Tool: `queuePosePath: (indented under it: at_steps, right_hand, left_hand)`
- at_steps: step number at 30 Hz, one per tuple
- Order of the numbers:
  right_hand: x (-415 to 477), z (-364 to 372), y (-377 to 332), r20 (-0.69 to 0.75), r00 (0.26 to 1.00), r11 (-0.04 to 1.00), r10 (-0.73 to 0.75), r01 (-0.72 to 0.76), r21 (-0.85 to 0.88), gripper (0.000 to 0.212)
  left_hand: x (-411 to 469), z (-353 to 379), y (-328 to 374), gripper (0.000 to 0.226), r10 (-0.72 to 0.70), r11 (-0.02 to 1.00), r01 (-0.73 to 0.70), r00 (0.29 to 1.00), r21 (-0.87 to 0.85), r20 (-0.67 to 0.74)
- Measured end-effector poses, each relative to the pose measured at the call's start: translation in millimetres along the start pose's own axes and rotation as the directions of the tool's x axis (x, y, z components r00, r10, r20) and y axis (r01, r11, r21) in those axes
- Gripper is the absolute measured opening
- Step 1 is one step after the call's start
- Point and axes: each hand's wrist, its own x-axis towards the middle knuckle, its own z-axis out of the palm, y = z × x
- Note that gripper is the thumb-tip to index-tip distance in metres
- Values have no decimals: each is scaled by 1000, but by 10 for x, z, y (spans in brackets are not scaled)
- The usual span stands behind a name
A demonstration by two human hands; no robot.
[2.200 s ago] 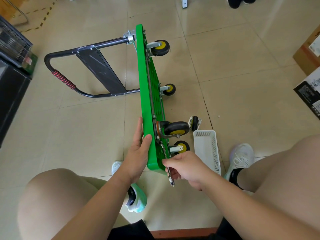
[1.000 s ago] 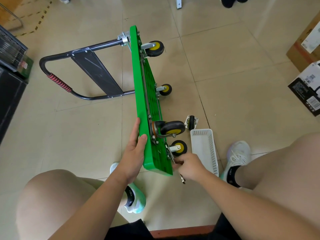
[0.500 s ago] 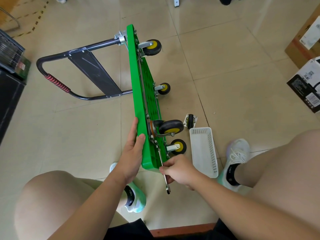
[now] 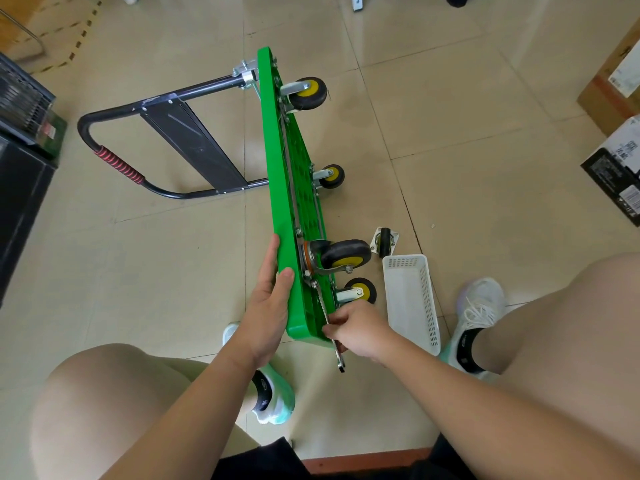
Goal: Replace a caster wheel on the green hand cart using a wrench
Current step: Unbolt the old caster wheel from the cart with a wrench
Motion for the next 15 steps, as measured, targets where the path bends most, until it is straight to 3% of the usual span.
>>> queuePosePath:
  at_steps: [2, 6, 15]
  right_hand:
    - [62, 10, 14, -5, 999, 993, -33, 32, -117, 24]
    - [182, 16, 0, -31, 1000, 990, -3, -2, -141, 33]
    - [-82, -60, 150, -65, 997, 986, -33, 22, -164, 23]
  left_hand:
    - [-2, 0, 1, 55, -2, 1000, 2, 1000, 5, -5]
    - [-2, -5, 1, 55, -20, 999, 20, 1000, 30, -11]
    - [-21, -33, 74, 56, -29, 989, 30, 1000, 143, -8]
